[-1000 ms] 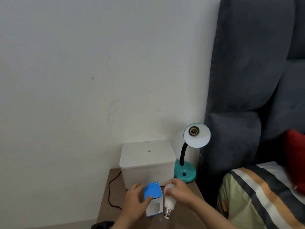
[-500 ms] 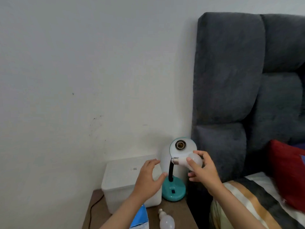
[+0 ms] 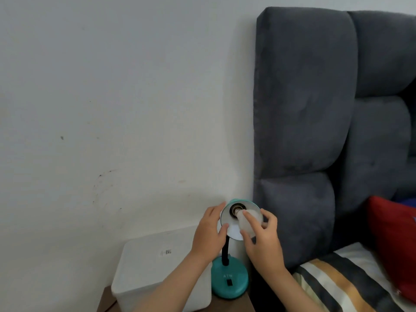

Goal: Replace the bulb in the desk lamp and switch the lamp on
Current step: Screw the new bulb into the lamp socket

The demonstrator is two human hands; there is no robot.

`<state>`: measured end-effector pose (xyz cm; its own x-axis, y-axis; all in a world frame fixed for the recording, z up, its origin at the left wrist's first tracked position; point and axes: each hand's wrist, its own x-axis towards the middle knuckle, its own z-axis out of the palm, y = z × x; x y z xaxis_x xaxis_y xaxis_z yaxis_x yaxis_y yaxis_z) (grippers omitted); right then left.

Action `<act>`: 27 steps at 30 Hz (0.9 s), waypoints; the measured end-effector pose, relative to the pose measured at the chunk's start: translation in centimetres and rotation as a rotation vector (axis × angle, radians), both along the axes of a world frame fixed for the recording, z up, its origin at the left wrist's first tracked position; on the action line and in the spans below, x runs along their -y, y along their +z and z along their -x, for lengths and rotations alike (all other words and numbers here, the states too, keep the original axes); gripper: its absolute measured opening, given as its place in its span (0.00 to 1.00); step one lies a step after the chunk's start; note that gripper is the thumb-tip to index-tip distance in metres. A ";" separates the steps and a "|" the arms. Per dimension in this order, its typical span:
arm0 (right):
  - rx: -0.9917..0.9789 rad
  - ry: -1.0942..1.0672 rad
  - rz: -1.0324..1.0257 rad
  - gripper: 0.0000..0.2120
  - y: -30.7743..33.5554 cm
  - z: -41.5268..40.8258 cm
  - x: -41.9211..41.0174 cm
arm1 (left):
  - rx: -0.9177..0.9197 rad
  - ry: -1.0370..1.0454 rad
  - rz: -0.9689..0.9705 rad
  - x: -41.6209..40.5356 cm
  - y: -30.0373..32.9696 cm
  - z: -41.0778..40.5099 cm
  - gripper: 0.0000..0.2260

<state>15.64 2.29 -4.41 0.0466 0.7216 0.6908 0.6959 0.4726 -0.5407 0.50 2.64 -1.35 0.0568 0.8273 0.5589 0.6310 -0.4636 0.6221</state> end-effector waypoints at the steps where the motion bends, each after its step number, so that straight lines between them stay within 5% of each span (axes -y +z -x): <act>1: 0.022 -0.016 -0.008 0.28 -0.1 0.2 -0.4 | -0.010 0.008 -0.015 -0.4 -0.1 -0.2 0.23; 15: 0.143 -0.073 0.067 0.32 -1.4 1.5 -1.5 | -0.046 0.051 -0.127 -1.5 -1.8 0.0 0.23; 21: 0.031 -0.168 0.182 0.28 0.1 1.7 -1.3 | -0.044 0.042 -0.135 -1.5 -1.9 0.0 0.23; 27: 0.077 -0.104 0.050 0.20 -0.4 2.4 -0.8 | -0.036 0.033 -0.122 -1.5 -1.7 0.0 0.23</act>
